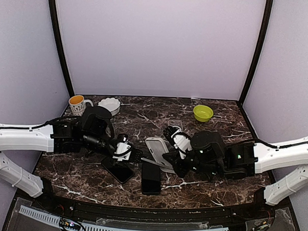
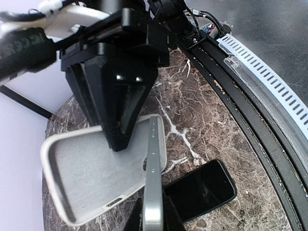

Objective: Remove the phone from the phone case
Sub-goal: Remove the phone case from the phone, then place the phone case at the center of the board.

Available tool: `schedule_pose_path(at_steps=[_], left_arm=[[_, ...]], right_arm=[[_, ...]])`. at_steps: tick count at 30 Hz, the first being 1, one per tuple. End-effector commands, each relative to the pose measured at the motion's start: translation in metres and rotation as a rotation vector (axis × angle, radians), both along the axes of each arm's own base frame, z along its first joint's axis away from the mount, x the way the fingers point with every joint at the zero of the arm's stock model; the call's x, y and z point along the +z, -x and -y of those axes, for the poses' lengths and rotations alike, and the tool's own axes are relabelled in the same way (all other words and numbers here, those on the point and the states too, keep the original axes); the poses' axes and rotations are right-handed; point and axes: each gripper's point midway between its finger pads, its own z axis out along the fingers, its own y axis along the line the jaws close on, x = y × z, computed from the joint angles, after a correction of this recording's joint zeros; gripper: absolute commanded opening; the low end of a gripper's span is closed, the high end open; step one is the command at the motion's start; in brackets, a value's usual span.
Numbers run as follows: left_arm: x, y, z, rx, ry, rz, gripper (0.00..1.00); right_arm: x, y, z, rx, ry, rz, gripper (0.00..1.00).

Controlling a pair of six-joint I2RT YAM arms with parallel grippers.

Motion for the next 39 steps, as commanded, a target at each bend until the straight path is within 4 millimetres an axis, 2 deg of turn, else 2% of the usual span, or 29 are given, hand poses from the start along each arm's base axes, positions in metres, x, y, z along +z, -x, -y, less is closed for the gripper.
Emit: schedule_pose_path(at_steps=[1,7,11,14,21,24,29,34,39], left_arm=[[0.055,-0.011,-0.008,0.061,0.156,0.115,0.0],[0.05,-0.006,-0.025,0.106,0.157,0.111,0.0],[0.043,-0.004,-0.037,0.138,0.145,0.101,0.0],[0.041,0.0,-0.045,0.157,0.152,0.089,0.0],[0.036,0.004,-0.057,0.184,0.146,0.068,0.0],[0.034,0.007,-0.061,0.187,0.148,0.062,0.0],[0.031,0.01,-0.065,0.19,0.15,0.046,0.0],[0.029,0.011,-0.067,0.197,0.144,0.037,0.0],[0.027,0.011,-0.068,0.205,0.138,0.025,0.0]], right_arm=[[-0.004,-0.003,0.008,-0.047,0.029,-0.018,0.04],[-0.005,-0.022,0.023,-0.122,0.022,-0.047,0.02],[-0.005,-0.041,0.044,-0.205,0.012,-0.072,0.01],[-0.005,-0.059,0.067,-0.28,0.012,-0.09,0.0],[-0.006,-0.101,0.14,-0.494,-0.062,-0.188,0.0],[-0.013,-0.114,0.174,-0.602,-0.051,-0.238,0.0],[-0.04,-0.132,0.225,-0.752,-0.008,-0.385,0.0],[-0.072,-0.141,0.25,-0.815,-0.004,-0.563,0.0],[-0.098,-0.153,0.261,-0.81,-0.074,-0.744,0.0]])
